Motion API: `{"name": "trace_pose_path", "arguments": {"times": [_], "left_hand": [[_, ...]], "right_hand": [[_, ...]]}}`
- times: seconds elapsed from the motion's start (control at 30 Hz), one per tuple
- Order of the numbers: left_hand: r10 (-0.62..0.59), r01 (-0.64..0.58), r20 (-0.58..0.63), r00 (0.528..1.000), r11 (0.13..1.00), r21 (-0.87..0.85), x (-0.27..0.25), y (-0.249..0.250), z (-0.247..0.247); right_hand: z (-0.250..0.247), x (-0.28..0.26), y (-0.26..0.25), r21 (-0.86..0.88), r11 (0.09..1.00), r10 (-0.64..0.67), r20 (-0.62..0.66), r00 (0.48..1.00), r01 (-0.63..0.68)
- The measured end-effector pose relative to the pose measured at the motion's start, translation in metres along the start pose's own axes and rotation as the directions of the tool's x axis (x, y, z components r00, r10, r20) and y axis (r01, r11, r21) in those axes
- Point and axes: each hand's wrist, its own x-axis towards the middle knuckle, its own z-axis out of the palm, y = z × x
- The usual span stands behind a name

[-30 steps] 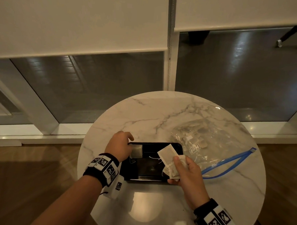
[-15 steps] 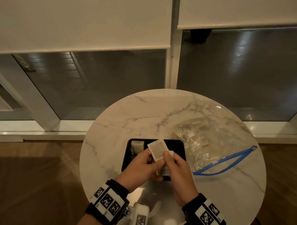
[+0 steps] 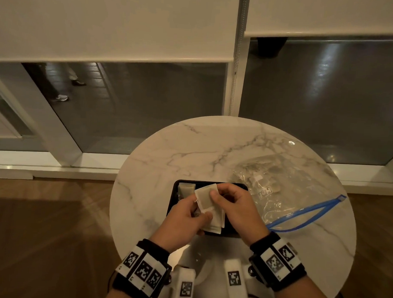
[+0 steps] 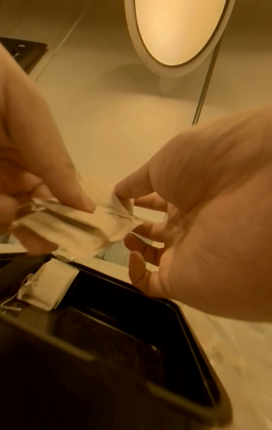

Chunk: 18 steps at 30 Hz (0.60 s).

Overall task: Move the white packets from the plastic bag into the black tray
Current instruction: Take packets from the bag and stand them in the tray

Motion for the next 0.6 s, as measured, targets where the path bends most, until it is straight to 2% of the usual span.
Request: {"name": "trace_pose_path", "arguments": {"times": [0.07, 0.17, 0.23, 0.3, 0.37, 0.43, 0.5, 0.6], "left_hand": [[-0.018, 0.018, -0.048, 0.999, 1.000, 0.015, -0.001, -0.005, -0.005], [-0.042, 0.049, -0.146, 0.988, 0.998, 0.048, -0.006, -0.011, -0.021], [-0.050, 0.052, -0.241, 0.969, 0.999, 0.004, -0.010, -0.015, -0.033], [-0.072, 0.039, -0.368, 0.927, 0.995, -0.097, -0.012, -0.021, -0.044], [-0.115, 0.020, -0.508, 0.853, 0.982, -0.188, -0.012, -0.030, -0.051], [-0.187, -0.005, -0.594, 0.782, 0.952, -0.306, -0.011, -0.038, -0.053], [-0.261, -0.029, -0.616, 0.743, 0.907, -0.420, -0.010, -0.041, -0.051], [-0.340, -0.037, -0.603, 0.721, 0.851, -0.524, -0.009, -0.045, -0.047]], "right_hand": [[0.003, 0.010, -0.003, 0.019, 1.000, 0.023, -0.050, 0.998, -0.022], [0.006, 0.027, -0.006, 0.114, 0.983, 0.156, -0.123, 0.980, -0.142], [0.007, 0.040, -0.002, 0.078, 0.970, 0.239, -0.141, 0.961, -0.229], [0.013, 0.051, 0.003, 0.005, 0.961, 0.273, -0.126, 0.954, -0.275], [0.021, 0.062, 0.009, -0.063, 0.952, 0.294, -0.080, 0.953, -0.299], [0.029, 0.071, 0.017, -0.147, 0.932, 0.332, -0.024, 0.943, -0.332], [0.036, 0.079, 0.026, -0.232, 0.900, 0.387, 0.032, 0.922, -0.370], [0.044, 0.088, 0.038, -0.331, 0.862, 0.432, 0.086, 0.898, -0.383]]}}
